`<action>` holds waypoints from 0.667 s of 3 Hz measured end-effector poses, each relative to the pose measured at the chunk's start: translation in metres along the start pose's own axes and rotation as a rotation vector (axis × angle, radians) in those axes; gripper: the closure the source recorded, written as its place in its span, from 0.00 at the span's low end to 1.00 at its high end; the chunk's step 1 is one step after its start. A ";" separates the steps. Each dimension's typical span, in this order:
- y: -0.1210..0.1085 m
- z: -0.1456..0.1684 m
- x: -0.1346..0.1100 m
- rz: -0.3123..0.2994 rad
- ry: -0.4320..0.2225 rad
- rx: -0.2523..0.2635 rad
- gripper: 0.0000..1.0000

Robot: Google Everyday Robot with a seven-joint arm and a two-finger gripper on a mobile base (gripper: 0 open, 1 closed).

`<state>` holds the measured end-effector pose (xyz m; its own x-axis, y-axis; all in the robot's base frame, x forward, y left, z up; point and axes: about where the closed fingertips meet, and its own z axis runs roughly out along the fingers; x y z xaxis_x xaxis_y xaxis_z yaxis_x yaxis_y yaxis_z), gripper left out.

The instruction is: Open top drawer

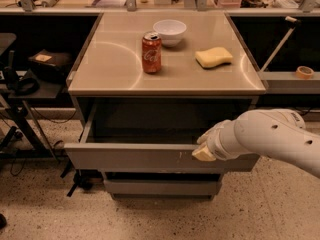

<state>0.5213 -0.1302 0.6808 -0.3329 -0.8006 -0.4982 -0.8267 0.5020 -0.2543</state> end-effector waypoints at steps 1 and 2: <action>0.013 -0.007 0.000 0.013 0.011 0.011 1.00; 0.019 -0.006 -0.009 -0.011 0.003 0.015 1.00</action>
Offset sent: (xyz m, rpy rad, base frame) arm -0.3973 0.1030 0.1106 -0.1856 0.0493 -0.5496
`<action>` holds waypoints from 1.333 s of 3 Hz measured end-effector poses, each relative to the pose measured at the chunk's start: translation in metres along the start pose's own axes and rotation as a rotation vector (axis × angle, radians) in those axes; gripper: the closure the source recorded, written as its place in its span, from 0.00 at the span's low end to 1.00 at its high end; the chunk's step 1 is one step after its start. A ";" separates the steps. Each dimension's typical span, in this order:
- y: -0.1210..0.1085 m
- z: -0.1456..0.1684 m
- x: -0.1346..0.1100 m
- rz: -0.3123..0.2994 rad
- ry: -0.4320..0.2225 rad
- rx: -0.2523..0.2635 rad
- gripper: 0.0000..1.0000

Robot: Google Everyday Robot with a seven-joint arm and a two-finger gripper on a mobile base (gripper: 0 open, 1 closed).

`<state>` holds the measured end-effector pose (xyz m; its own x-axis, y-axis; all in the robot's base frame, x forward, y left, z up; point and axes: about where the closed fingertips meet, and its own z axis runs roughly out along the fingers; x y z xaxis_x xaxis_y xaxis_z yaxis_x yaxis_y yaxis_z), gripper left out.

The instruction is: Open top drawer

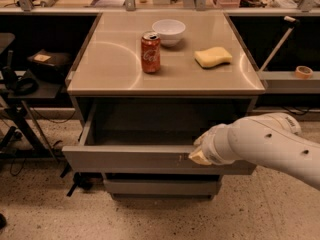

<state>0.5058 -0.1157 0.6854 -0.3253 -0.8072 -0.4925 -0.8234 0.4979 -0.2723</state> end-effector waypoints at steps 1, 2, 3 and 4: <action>0.020 -0.014 -0.001 0.026 0.020 0.017 1.00; 0.087 -0.045 0.012 0.000 0.115 0.041 1.00; 0.166 -0.082 0.067 0.155 0.282 0.059 1.00; 0.192 -0.094 0.063 0.237 0.298 0.091 0.81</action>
Offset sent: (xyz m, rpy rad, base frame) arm -0.3886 0.1215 0.1016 -0.1596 0.0887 -0.6005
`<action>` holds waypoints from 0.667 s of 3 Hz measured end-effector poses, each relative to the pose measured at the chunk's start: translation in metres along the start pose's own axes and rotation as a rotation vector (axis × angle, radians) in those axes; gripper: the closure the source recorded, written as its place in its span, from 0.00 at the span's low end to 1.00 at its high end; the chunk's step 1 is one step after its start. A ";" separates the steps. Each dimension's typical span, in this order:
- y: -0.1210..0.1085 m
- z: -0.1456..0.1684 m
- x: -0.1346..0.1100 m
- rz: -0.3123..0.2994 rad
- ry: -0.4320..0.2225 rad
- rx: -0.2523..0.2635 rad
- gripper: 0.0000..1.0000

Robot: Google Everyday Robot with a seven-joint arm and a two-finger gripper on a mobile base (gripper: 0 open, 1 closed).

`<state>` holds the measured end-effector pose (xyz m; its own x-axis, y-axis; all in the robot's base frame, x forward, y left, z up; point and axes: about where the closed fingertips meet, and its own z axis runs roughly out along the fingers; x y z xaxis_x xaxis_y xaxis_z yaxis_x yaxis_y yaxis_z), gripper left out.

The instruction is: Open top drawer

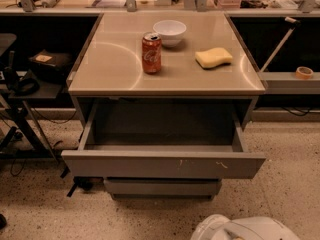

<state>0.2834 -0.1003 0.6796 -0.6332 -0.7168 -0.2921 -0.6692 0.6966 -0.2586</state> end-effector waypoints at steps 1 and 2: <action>0.000 0.000 -0.001 -0.002 -0.002 0.000 0.58; 0.000 0.000 -0.001 -0.002 -0.002 0.000 0.35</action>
Offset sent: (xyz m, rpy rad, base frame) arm 0.0006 0.0011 0.0005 0.0006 -0.0011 0.0024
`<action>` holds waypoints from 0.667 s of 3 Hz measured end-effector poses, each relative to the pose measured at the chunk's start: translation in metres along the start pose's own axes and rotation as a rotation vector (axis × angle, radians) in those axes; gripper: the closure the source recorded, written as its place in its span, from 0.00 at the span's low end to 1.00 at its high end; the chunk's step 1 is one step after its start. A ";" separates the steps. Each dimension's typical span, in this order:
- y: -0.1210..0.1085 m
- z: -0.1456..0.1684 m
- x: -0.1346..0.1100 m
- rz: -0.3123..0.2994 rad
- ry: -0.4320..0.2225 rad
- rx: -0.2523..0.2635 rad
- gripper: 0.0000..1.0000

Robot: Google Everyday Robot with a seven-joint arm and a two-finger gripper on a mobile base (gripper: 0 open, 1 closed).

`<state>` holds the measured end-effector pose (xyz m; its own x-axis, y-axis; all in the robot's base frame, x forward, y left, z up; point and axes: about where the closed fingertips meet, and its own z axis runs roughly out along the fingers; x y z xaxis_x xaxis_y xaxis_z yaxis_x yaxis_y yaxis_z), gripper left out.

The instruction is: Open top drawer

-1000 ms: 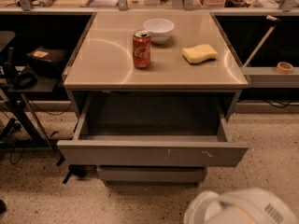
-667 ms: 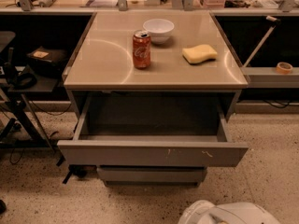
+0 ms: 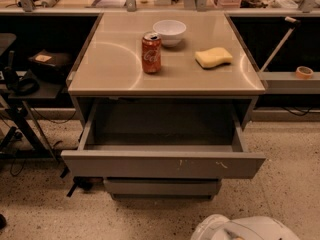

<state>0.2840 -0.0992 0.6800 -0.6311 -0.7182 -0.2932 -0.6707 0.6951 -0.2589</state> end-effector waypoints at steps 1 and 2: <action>0.000 0.000 0.000 0.000 0.000 0.000 0.12; 0.000 0.000 0.000 0.000 0.000 0.000 0.00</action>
Offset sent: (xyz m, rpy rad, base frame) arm 0.0000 0.0000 0.0000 0.0000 0.0000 0.0000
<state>0.2840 -0.0992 0.6800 -0.6311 -0.7182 -0.2932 -0.6707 0.6951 -0.2590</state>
